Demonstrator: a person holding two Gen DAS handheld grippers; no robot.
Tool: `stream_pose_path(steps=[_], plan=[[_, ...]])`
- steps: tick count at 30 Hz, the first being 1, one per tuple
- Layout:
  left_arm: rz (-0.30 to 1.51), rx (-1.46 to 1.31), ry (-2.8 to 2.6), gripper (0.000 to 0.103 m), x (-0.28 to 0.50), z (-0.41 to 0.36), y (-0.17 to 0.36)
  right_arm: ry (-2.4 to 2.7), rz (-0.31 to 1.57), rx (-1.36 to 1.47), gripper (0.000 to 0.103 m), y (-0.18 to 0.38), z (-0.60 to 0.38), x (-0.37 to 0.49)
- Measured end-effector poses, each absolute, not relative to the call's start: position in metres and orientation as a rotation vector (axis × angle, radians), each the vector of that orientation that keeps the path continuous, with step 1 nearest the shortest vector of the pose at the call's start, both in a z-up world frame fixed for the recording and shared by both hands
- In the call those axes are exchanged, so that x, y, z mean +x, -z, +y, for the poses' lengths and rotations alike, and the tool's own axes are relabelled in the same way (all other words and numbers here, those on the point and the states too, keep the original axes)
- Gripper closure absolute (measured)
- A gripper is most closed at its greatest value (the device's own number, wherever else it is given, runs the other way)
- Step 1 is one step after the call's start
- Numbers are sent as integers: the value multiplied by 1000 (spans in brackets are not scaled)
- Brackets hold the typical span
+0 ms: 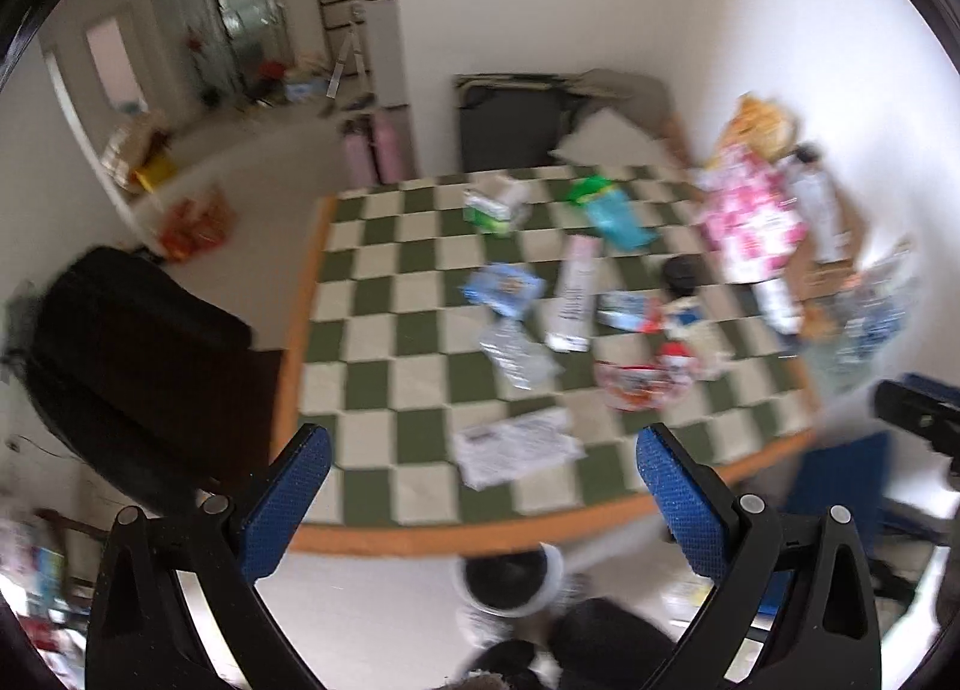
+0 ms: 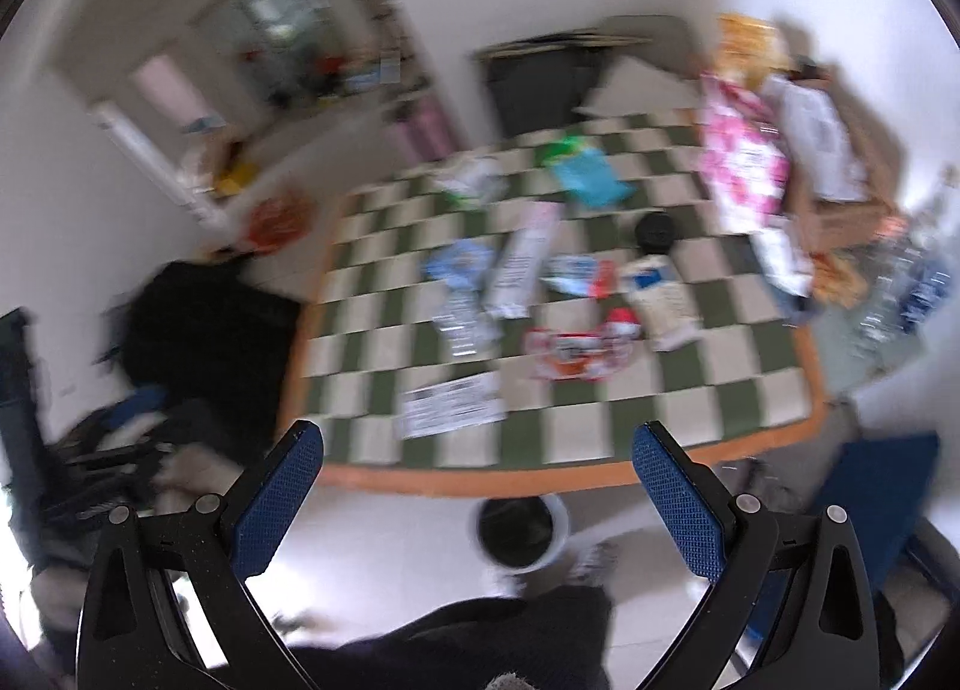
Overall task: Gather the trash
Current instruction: 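Grasp the pink-white toothpaste box with the left tool while the right tool grasps the blue-white medicine box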
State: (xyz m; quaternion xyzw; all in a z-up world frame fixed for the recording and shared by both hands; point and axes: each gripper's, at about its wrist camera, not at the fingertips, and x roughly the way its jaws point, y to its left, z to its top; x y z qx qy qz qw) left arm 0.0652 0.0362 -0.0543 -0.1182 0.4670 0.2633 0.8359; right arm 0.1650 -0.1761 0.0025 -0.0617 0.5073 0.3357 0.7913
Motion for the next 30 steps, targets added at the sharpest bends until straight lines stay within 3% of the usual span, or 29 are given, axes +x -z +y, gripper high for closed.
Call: stream_pose_path(steps=[15, 20, 23, 25, 28, 30], plan=[[1367, -245, -467, 1, 301, 97, 231, -358, 1386, -324, 1, 247, -125, 413], [1494, -252, -369, 16, 370, 104, 293, -373, 1472, -434, 1, 312, -100, 462], [1553, -241, -336, 18, 397, 108, 318, -396, 1506, -475, 1, 339, -90, 478], [1576, -244, -320, 19, 410, 112, 329, -410, 1525, -486, 5, 352, -86, 484], [1588, -236, -303, 22, 428, 116, 337, -406, 1537, -462, 20, 362, -87, 494], [1595, -243, -296, 27, 436, 116, 340, -380, 1534, -427, 20, 364, -90, 504]])
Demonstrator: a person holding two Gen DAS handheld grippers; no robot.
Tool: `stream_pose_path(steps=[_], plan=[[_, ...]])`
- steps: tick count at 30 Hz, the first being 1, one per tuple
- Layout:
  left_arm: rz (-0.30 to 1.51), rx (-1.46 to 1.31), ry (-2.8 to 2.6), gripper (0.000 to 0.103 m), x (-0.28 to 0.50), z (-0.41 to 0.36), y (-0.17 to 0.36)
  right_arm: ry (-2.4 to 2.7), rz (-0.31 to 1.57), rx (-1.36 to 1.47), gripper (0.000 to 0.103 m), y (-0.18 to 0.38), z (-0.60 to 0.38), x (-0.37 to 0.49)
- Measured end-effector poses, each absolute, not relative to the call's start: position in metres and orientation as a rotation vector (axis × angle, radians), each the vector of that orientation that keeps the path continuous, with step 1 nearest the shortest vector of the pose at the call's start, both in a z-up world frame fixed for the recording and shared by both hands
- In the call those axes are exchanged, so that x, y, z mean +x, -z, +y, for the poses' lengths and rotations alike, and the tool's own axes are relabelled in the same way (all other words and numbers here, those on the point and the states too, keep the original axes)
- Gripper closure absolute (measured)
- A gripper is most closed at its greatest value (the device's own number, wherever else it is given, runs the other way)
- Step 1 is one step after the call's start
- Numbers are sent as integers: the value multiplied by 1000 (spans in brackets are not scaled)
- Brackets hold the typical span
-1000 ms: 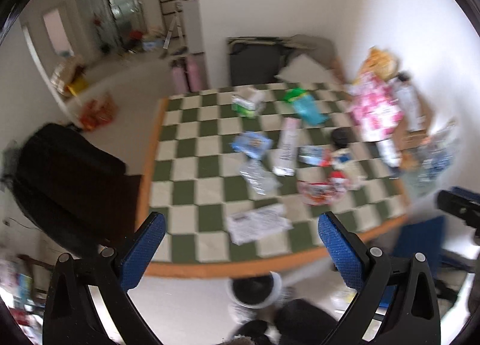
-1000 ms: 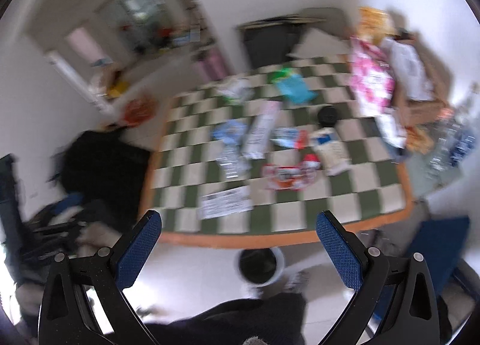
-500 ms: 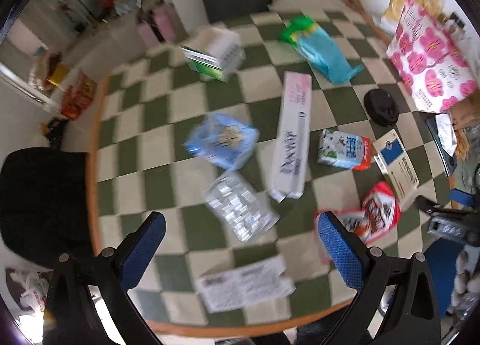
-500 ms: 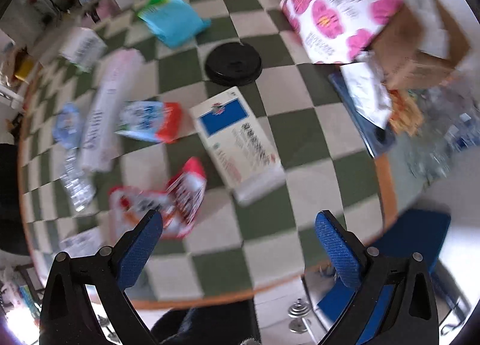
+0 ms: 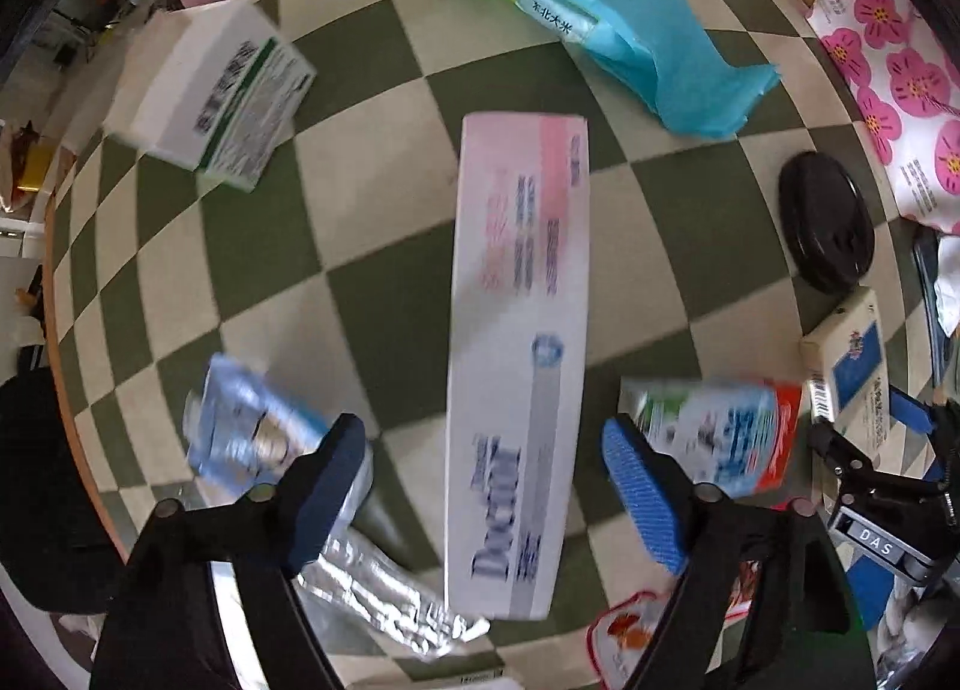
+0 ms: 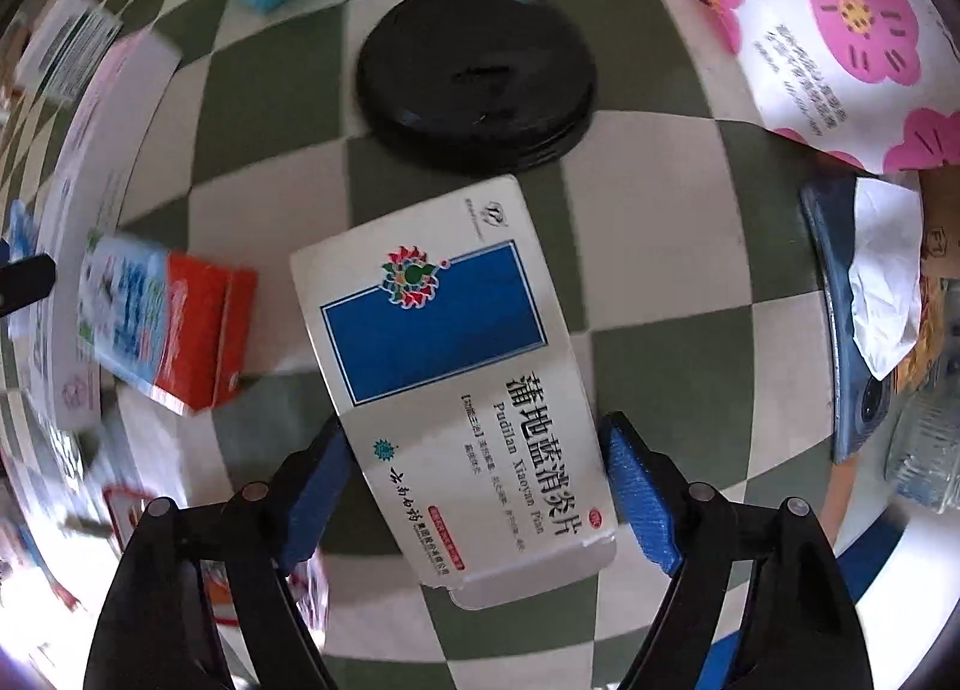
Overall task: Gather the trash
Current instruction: 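Grasp the pink-white toothpaste box with the left tool while the right tool grasps the blue-white medicine box, then carry both boxes down to the white trash bin and open both tools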
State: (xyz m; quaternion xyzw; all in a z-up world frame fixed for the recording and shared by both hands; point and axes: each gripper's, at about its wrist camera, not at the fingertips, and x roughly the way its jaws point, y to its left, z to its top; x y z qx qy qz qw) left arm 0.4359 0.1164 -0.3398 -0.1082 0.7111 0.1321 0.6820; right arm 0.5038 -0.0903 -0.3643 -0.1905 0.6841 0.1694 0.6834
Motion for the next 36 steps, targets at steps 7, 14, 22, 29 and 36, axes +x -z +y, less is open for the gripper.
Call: stream_pose_path(steps=[7, 14, 22, 29, 36], plan=[[1609, -304, -289, 59, 446, 116, 348, -276, 1572, -320, 20, 375, -103, 527], [1575, -349, -347, 60, 412, 109, 341, -277, 1603, -334, 20, 386, -105, 530], [1551, -358, -400, 60, 405, 106, 335, -287, 1617, -340, 20, 385, -97, 546], [1495, -371, -469, 60, 386, 98, 307, -292, 1582, -350, 22, 381, -91, 538], [1397, -406, -534, 60, 368, 90, 258, -328, 1483, -320, 22, 347, -89, 530]])
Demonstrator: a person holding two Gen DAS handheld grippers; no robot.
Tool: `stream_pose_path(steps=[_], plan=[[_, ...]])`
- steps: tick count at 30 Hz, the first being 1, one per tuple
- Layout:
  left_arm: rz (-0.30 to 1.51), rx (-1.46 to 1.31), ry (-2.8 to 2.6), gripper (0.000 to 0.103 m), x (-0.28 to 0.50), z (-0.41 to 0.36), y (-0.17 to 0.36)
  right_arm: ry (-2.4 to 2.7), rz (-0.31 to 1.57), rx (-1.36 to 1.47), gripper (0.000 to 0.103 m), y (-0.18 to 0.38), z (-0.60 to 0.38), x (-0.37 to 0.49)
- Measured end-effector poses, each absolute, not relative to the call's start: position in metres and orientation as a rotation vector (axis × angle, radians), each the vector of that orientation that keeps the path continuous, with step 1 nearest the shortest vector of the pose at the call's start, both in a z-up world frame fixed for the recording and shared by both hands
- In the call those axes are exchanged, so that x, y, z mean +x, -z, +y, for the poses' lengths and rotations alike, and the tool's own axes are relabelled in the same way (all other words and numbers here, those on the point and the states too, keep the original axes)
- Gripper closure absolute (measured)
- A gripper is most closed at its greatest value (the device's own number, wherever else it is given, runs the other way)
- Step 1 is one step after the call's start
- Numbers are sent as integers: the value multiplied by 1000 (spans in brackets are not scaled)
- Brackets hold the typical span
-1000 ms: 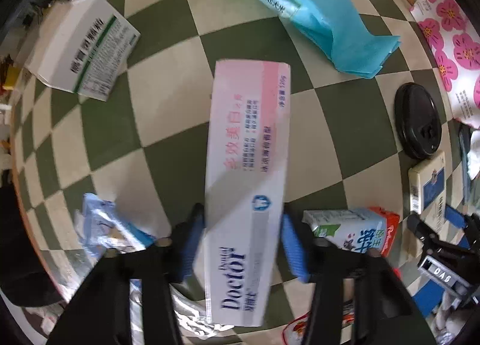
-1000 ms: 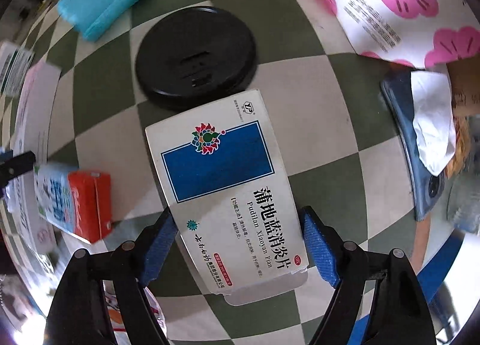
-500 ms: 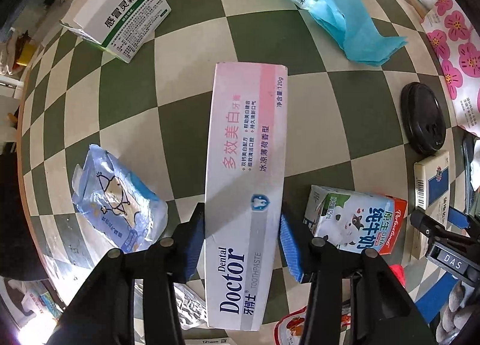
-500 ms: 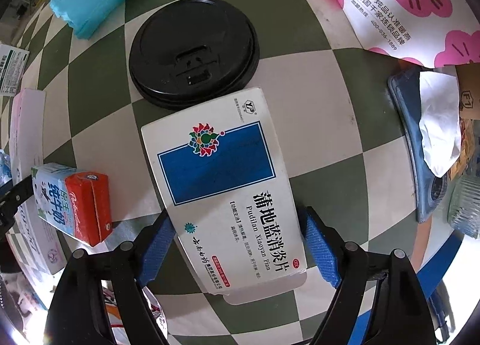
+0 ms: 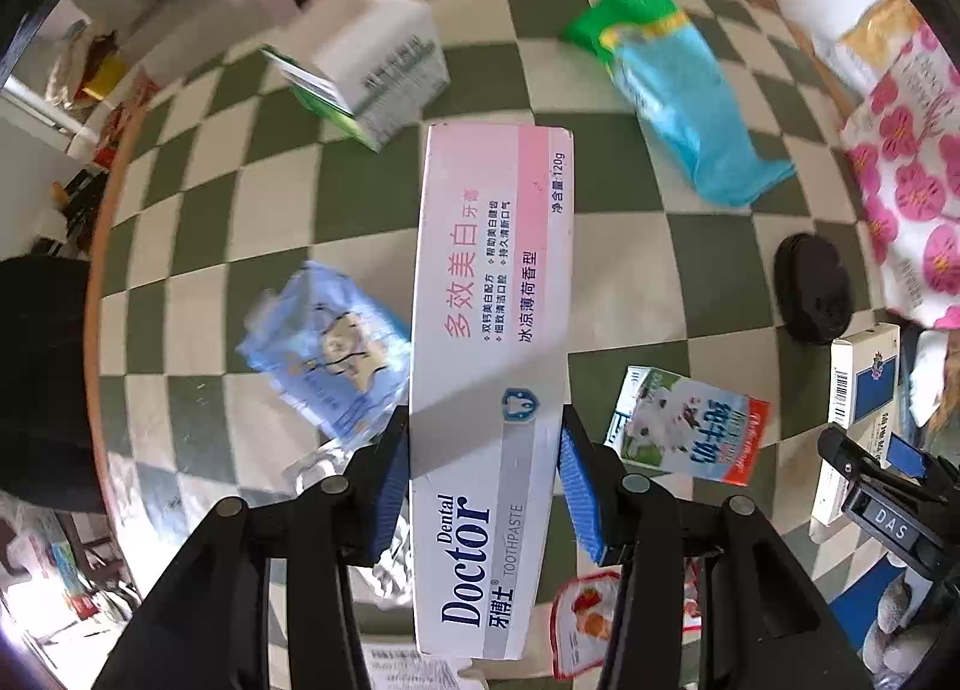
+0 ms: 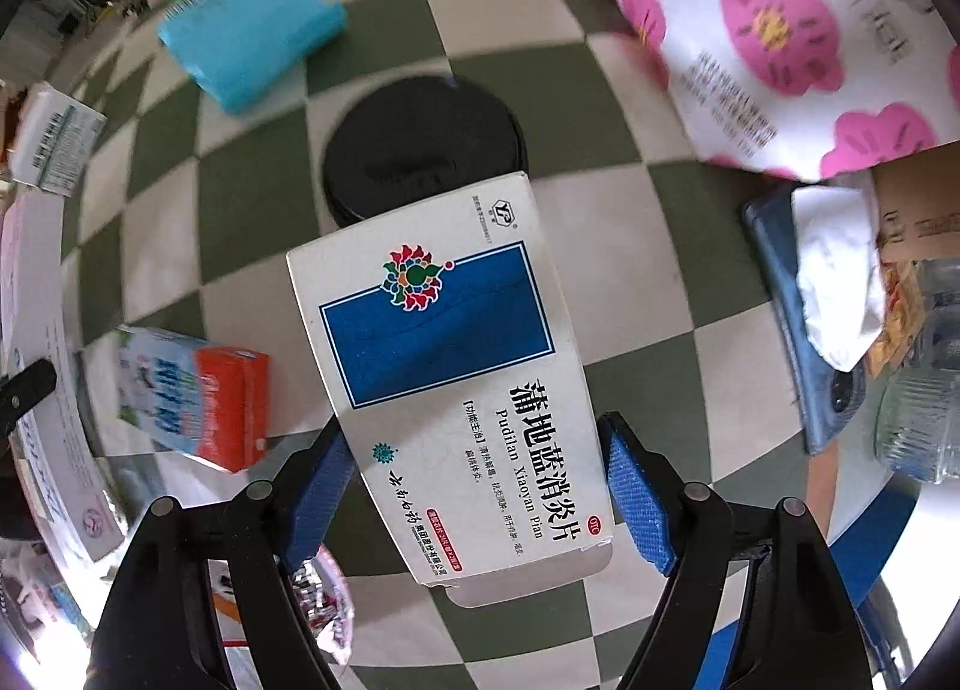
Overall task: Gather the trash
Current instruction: 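Carry both boxes down to the white trash bin and open both tools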
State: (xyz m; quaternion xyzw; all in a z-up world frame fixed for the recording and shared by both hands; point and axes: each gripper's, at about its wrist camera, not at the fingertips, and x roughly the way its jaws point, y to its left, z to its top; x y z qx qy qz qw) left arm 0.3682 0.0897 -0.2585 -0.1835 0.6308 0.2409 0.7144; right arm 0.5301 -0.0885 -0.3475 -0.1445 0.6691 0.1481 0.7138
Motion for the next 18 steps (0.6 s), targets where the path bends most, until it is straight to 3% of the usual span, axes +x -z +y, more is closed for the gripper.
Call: stream_pose_path(steps=[10, 18], plan=[[1230, -423, -585, 60, 309, 104, 206, -419, 1348, -229, 22, 271, -81, 499], [1099, -426, -550, 60, 215, 91, 161, -496, 1229, -177, 22, 197, -87, 404]])
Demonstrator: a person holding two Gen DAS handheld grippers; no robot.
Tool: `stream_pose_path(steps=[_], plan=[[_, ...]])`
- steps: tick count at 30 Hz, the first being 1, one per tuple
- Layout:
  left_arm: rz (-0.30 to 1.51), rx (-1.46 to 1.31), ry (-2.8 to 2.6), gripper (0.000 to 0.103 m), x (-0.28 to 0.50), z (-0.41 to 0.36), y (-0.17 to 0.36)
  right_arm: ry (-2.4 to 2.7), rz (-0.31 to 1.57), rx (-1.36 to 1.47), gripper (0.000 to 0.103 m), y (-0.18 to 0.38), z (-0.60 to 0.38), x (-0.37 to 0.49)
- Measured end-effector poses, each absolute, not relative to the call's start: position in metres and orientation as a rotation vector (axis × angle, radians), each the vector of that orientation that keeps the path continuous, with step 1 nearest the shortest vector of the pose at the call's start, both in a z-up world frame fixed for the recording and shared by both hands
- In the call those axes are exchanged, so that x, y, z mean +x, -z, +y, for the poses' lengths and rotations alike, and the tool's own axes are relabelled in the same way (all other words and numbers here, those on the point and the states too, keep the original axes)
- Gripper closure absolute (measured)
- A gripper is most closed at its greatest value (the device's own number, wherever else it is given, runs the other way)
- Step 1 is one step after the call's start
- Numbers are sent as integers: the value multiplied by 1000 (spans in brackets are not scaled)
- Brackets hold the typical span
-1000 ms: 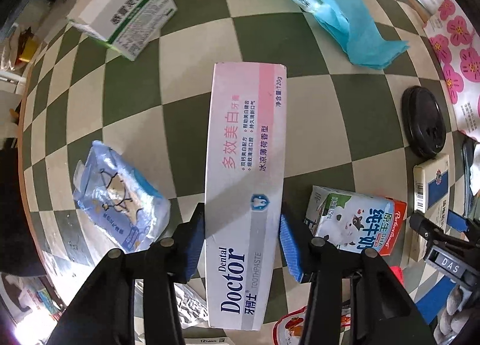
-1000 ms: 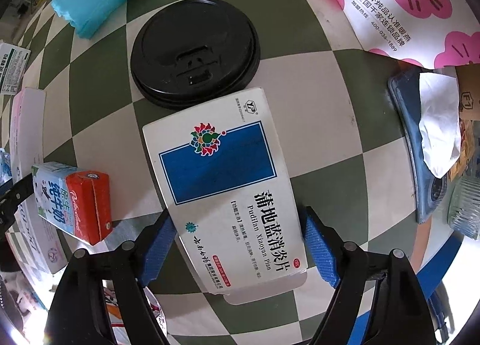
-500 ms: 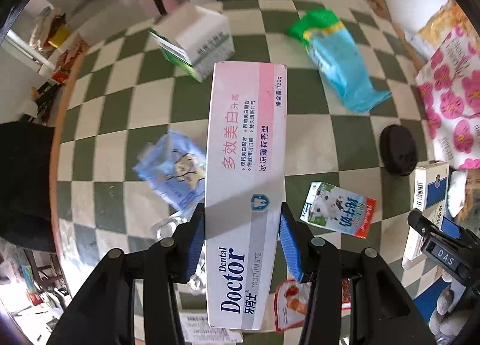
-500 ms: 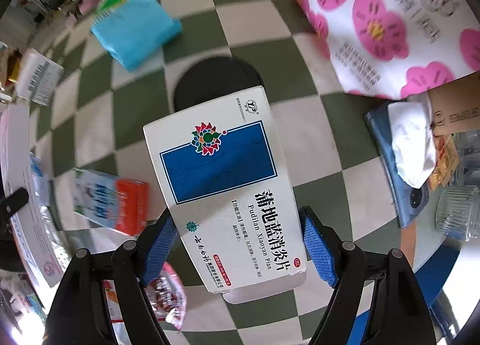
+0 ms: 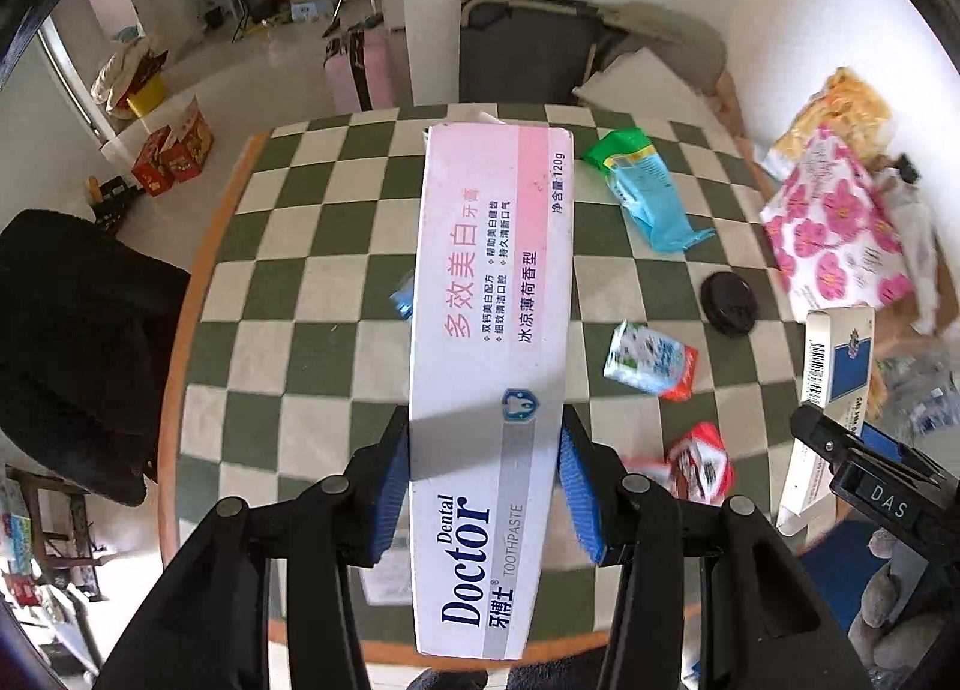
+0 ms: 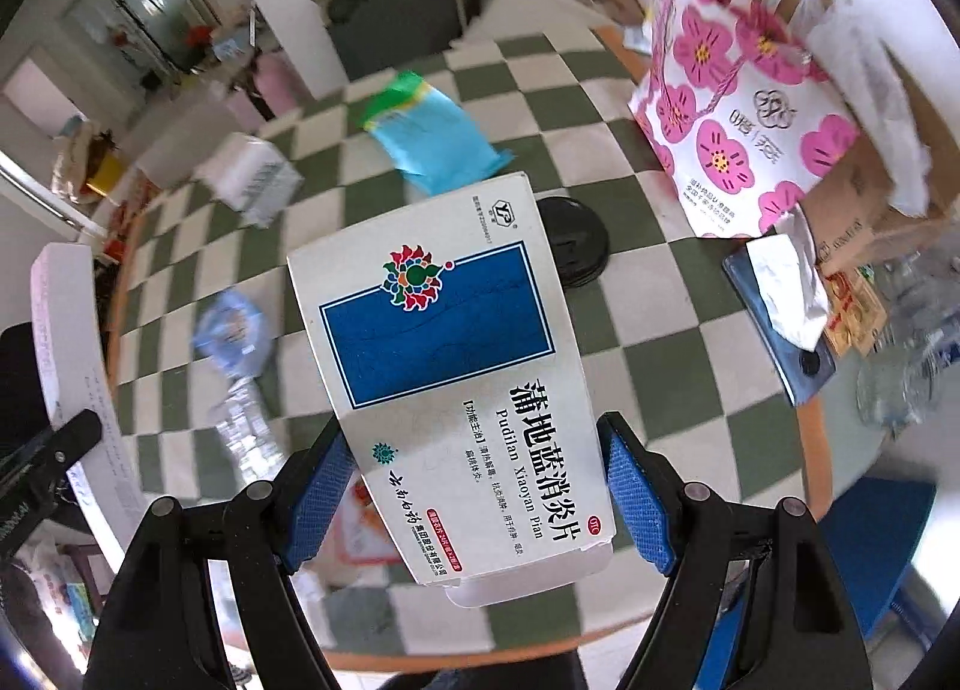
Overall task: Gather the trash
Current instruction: 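Carry both boxes down to the white trash bin and open both tools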
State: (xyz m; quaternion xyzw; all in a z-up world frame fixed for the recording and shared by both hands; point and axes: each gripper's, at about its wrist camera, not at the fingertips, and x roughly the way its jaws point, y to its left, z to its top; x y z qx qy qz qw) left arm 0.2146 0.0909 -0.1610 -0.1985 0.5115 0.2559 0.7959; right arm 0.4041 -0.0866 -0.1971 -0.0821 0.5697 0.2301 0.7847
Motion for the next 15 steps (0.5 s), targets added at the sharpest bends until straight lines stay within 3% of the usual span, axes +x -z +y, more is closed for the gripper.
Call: stream_pose_path(steps=[7, 15], plan=[[1068, -466, -493, 60, 108, 71, 164, -523, 1179, -148, 22, 171, -106, 281], [1206, -546, -449, 60, 22, 41, 225, -517, 1321, -141, 22, 216, -137, 151]])
